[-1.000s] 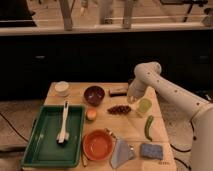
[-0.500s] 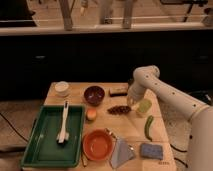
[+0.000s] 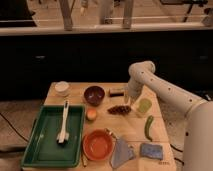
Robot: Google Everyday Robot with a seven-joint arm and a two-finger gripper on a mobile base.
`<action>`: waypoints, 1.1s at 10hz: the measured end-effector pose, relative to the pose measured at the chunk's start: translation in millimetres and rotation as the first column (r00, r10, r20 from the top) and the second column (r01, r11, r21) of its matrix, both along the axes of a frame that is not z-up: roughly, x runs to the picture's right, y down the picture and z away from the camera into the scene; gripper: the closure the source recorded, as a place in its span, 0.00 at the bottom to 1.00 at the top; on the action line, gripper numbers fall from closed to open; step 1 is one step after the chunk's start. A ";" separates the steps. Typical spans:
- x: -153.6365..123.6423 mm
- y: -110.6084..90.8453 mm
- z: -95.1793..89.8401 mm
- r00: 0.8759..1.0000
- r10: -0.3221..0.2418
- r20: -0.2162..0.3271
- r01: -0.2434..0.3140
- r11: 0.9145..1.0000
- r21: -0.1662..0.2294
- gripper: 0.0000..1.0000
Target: Place grapes in table surface
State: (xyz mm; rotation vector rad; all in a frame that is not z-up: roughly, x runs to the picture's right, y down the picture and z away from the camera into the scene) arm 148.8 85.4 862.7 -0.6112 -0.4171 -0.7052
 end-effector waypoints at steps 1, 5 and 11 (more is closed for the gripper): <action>-3.5 0.7 -0.6 1.000 0.002 -0.006 -0.003 1.000 -0.006 0.20; -15.1 13.7 0.9 0.999 0.024 -0.025 -0.025 1.000 -0.014 0.20; -25.4 53.5 33.5 0.993 0.104 -0.052 -0.107 0.992 -0.061 0.20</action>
